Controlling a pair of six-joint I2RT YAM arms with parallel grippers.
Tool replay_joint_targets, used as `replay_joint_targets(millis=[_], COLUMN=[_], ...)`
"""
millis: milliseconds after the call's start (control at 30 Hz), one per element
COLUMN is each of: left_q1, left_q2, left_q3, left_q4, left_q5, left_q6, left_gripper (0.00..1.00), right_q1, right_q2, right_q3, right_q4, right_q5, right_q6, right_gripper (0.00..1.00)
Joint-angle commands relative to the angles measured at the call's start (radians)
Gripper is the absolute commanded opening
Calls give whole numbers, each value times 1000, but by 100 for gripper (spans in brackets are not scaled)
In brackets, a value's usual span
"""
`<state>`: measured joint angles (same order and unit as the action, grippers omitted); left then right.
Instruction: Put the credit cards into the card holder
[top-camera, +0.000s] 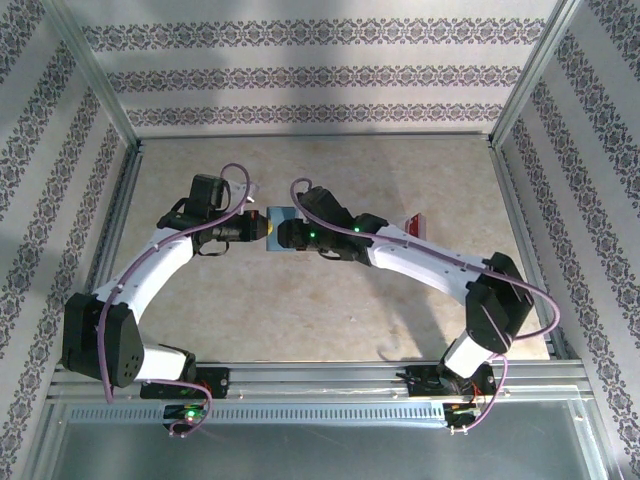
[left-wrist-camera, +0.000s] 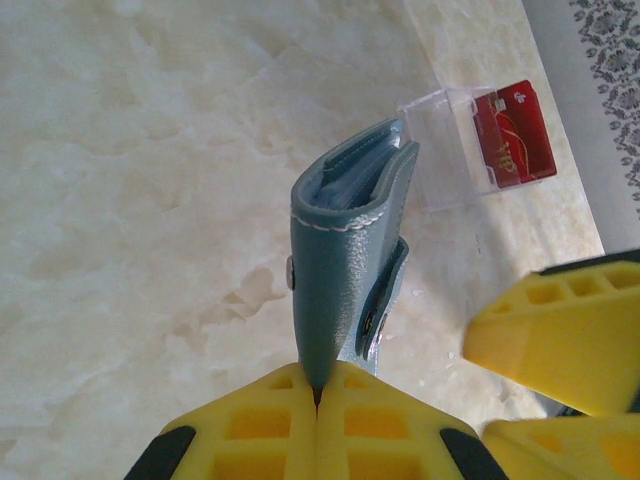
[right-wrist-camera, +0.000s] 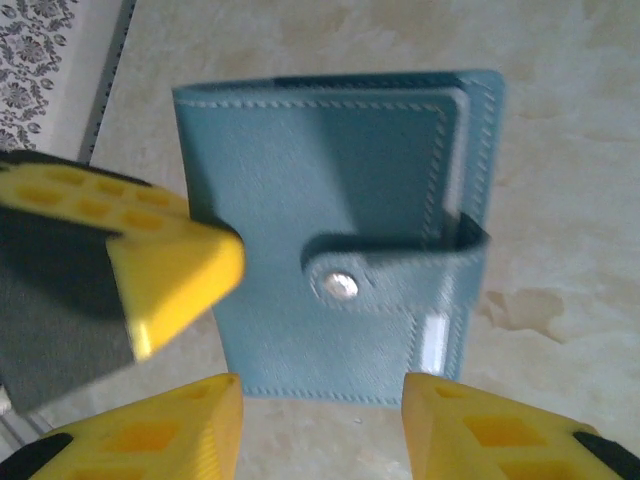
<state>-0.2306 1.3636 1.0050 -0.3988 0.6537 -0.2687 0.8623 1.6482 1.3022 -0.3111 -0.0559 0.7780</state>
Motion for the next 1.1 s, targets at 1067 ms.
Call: replay_joint_targets(millis=[1067], left_q1=[-59], left_q2=[12], left_q3=[-5], left_q4=[49], left_q5=[192], left_q6=[-56], left_gripper=[0], right_q1=[-82], right_q2=[37], right_q3=[-78], right_q4=[22], right_q5=[-10], right_q6=[51], right_gripper=[22])
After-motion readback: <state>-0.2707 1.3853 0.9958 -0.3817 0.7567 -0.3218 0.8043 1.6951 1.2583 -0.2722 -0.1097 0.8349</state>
